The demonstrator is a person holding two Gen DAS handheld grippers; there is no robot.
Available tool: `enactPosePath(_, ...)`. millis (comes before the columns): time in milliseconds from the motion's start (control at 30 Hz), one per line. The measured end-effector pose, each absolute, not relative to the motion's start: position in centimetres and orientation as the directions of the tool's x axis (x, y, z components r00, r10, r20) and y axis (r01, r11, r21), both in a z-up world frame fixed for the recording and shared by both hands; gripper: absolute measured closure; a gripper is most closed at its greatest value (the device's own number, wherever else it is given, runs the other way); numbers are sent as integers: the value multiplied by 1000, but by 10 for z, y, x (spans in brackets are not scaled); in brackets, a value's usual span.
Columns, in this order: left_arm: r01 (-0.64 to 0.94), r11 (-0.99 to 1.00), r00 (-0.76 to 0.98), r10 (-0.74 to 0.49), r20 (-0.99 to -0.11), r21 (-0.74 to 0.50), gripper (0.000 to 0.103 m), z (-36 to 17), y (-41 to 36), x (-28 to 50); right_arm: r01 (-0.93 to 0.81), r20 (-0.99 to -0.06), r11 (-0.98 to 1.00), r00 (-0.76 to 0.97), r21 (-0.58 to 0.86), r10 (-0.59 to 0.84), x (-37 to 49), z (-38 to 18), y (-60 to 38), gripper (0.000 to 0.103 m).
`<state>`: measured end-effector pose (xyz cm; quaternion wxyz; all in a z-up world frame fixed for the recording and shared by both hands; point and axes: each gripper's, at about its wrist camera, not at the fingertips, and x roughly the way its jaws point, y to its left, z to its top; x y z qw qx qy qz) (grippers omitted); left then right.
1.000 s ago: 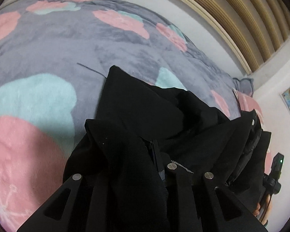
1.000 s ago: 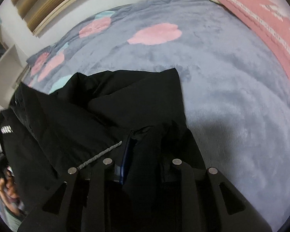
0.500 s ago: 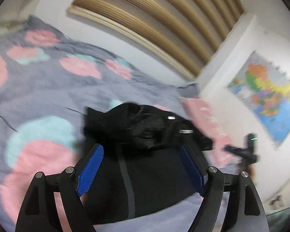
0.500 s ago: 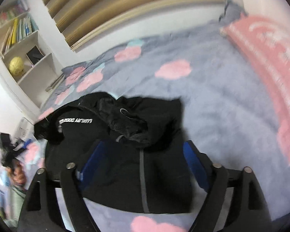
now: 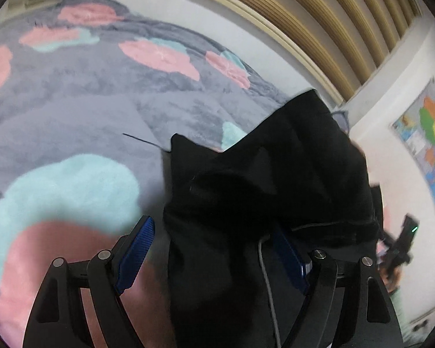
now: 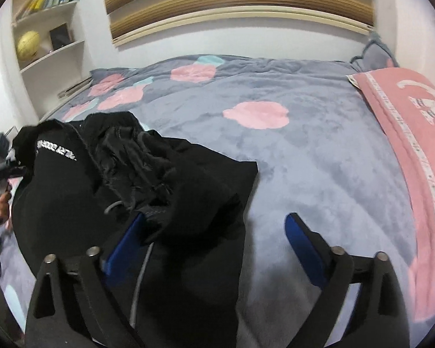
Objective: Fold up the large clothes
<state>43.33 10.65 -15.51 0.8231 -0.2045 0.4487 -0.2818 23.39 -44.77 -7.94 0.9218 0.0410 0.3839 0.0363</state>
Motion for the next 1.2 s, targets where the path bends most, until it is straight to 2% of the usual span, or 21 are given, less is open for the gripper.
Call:
enactPosePath(167,274,656,309,-752,-582,-703,21,-169,85,471,-96,-703,986,692,133,163,275,-79,-447,2)
enactPosePath(267,300,688,298,-726,-620,-661,21,-169,70,476,-106,-688,979,699,174,198,272,-72,-453,2)
enactPosePath(300,315,695,311,-719,-622,-646,24,-167,68,474,-101,-679,980,708,174,194,264,-69,-456,2)
enactPosePath(333,332,698,326,-716,-617,-635,31,-165,67,471,-99,-664,980,723,175,192,248,-66,-461,2)
enactPosePath(367,342,695,326,-719,-613,-633,56,-165,65,471,-102,-655,978,729,183,199,239,-64,-463,2)
enactPosePath(400,341,697,321,-717,-619,-631,70,-166,63,470,-113,-641,972,735,205,221,227,-63,-467,2)
enactPosePath(500,322,720,317,-694,-646,-615,70,-171,60,471,-147,-651,960,709,239,270,217,-68,-470,0)
enactPosePath(567,305,712,312,-702,-640,-632,69,-173,63,474,-142,-691,975,688,169,220,235,-77,-463,0)
enactPosePath(600,290,707,311,-707,-635,-645,62,-174,65,476,-141,-700,979,684,150,206,247,-81,-461,0)
enactPosePath(667,247,678,287,-734,-616,-693,55,-180,71,482,-151,-709,973,666,177,232,273,-90,-460,0)
enactPosePath(733,198,633,291,-767,-572,-748,55,-183,78,486,-153,-713,959,643,237,279,307,-98,-458,2)
enactPosePath(767,191,642,313,-756,-574,-742,59,-181,79,486,-152,-713,954,636,260,295,315,-101,-457,20)
enactPosePath(800,193,663,339,-737,-585,-723,84,-177,79,484,-174,-715,940,613,293,337,325,-104,-450,34)
enactPosePath(833,202,678,359,-722,-591,-707,91,-170,79,480,-165,-723,948,616,272,314,328,-104,-445,62)
enactPosePath(867,218,695,394,-705,-590,-685,93,-160,80,473,-158,-727,959,626,237,283,327,-101,-438,77)
enactPosePath(933,270,710,468,-687,-555,-651,94,-131,86,459,-129,-712,983,677,132,185,312,-84,-428,80)
enactPosePath(1067,342,654,544,-723,-425,-674,94,-69,104,441,-37,-660,998,749,42,56,298,-34,-431,81)
enactPosePath(1133,347,673,570,-705,-423,-653,94,-54,100,441,21,-647,999,763,27,1,307,-8,-432,82)
enactPosePath(1200,310,724,580,-658,-480,-617,94,-55,91,453,76,-657,995,747,-65,-100,324,-4,-422,82)
